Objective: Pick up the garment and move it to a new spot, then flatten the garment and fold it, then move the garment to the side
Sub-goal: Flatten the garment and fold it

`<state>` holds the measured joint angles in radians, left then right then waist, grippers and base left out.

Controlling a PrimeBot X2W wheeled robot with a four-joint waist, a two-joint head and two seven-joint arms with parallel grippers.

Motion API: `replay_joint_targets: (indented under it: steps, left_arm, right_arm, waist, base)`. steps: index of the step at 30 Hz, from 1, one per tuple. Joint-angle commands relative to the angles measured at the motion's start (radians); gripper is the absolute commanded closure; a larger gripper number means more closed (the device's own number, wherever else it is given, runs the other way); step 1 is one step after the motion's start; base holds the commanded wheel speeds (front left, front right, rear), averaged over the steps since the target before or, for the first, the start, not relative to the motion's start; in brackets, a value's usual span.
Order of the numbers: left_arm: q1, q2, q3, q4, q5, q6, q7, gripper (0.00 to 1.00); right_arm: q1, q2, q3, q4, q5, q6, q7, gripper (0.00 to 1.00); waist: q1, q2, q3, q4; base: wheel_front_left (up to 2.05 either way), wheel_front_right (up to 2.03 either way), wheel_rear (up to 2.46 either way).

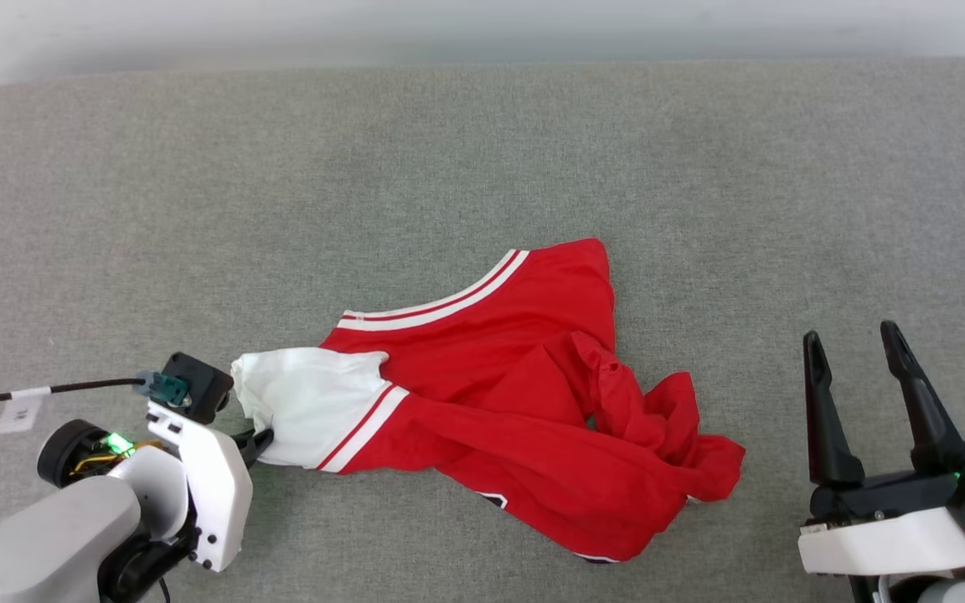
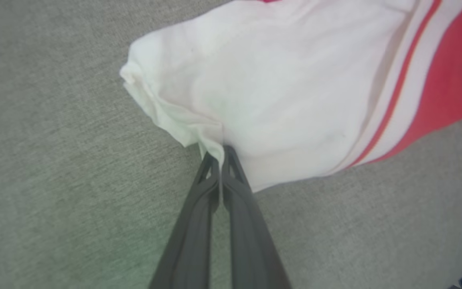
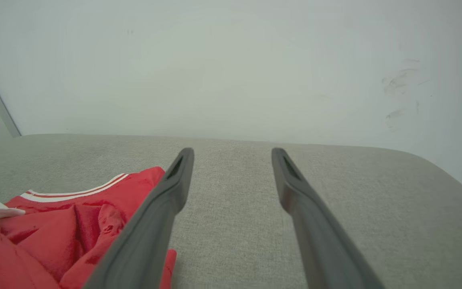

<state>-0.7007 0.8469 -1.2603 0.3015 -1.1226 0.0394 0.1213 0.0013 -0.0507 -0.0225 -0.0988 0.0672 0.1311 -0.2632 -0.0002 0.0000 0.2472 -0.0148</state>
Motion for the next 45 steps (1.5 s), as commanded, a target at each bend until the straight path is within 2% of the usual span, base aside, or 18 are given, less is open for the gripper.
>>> replay_joint_targets:
  steps: [1,2,9,15,21,25,28,35,41,45]
  left_arm:
    - [0.034,-0.002,-0.012,0.016,-0.001,0.008,-0.004,0.03]
    - [0.026,-0.002,-0.002,0.017,0.001,0.015,-0.017,0.0]
    - [-0.108,0.032,0.053,-0.024,0.06,0.037,-0.043,0.0]
    - [-0.254,0.027,0.073,-0.066,0.117,0.02,0.014,0.0]
    - [-0.419,-0.035,0.061,-0.076,0.143,-0.052,0.16,0.0]
    - [-0.486,-0.087,0.033,-0.047,0.114,-0.116,0.307,0.0]
    - [-0.51,-0.113,0.01,-0.028,0.1,-0.145,0.424,0.0]
    - [-0.478,-0.14,-0.018,0.024,0.12,-0.167,0.637,0.0]
    - [-0.403,-0.132,-0.021,0.024,0.155,-0.167,0.743,0.0]
    - [-0.341,-0.12,-0.034,0.03,0.185,-0.167,0.764,0.0]
  right_arm:
    - [0.01,0.001,-0.003,0.002,-0.009,-0.001,-0.002,0.0]
    - [0.014,0.001,-0.005,0.004,-0.009,-0.001,-0.002,0.0]
    - [0.03,0.001,-0.003,0.007,-0.004,-0.001,-0.002,0.0]
    - [0.017,0.001,0.01,0.005,-0.002,-0.001,-0.002,0.0]
    - [-0.008,0.001,0.021,-0.009,0.0,-0.001,-0.002,0.0]
    - [-0.027,0.001,0.026,-0.013,0.002,-0.001,-0.002,0.0]
    - [-0.034,0.001,0.023,-0.012,0.009,-0.001,-0.002,0.0]
    - [-0.061,0.001,0.024,-0.015,0.022,-0.001,-0.002,0.0]
    - [-0.084,0.001,0.028,-0.019,0.036,-0.001,-0.002,0.0]
    - [-0.09,0.001,0.026,-0.018,0.042,-0.001,-0.002,0.0]
  waist:
    - [0.0002,0.0,-0.012,0.003]
    - [0.0002,0.0,-0.018,0.004]
    - [0.0002,0.0,-0.055,0.014]
    - [0.0002,0.0,-0.057,0.006]
    - [0.0002,0.0,-0.024,-0.024]
    - [0.0002,0.0,0.006,-0.053]
    - [0.0002,0.0,0.029,-0.075]
    - [0.0002,0.0,0.079,-0.12]
    - [0.0002,0.0,0.12,-0.149]
    - [0.0002,0.0,0.138,-0.155]
  base:
    - [0.0,0.0,0.0]
    - [0.0,0.0,0.0]
    - [0.0,0.0,0.0]
    - [0.0,0.0,0.0]
    - [0.0,0.0,0.0]
    - [0.0,0.0,0.0]
    - [0.0,0.0,0.0]
    - [0.0,0.0,0.0]
    - [0.0,0.0,0.0]
    - [0.0,0.0,0.0]
